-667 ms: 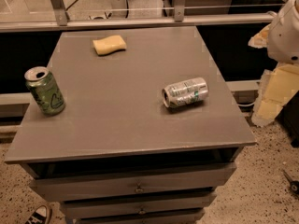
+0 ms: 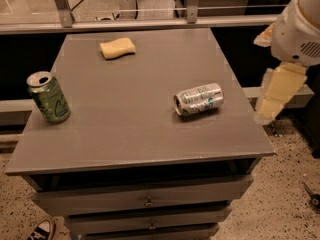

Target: Move sponge near 7up can

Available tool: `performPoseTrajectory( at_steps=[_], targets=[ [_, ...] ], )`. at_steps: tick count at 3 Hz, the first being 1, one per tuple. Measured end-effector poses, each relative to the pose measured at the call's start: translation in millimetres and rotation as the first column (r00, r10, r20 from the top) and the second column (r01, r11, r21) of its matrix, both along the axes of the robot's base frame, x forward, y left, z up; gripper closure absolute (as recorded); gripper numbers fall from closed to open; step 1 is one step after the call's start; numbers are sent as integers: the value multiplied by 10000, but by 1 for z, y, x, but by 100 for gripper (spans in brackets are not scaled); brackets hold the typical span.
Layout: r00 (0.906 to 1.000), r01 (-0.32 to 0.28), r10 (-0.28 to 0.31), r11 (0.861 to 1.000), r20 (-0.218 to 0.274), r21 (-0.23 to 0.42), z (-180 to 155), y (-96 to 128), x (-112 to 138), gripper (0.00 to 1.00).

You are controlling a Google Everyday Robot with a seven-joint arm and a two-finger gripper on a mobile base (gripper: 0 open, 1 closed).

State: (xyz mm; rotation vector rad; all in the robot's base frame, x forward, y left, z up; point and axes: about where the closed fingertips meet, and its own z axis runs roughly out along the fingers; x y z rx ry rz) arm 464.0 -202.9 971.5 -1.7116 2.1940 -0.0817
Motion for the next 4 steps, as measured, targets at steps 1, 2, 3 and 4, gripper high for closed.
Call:
performPoseTrajectory(
  at_steps=[1, 2, 3, 4],
  targets=[
    [9988, -219, 192, 9979, 444, 611, -11, 33, 58, 0],
    [9945, -507, 375, 9893, 976, 1369, -21, 80, 118, 0],
    [9945, -508, 375, 9893, 976, 1369, -21, 80, 118, 0],
    [9918, -599, 376, 9811, 1220, 1843, -18, 102, 133, 0]
  ],
)
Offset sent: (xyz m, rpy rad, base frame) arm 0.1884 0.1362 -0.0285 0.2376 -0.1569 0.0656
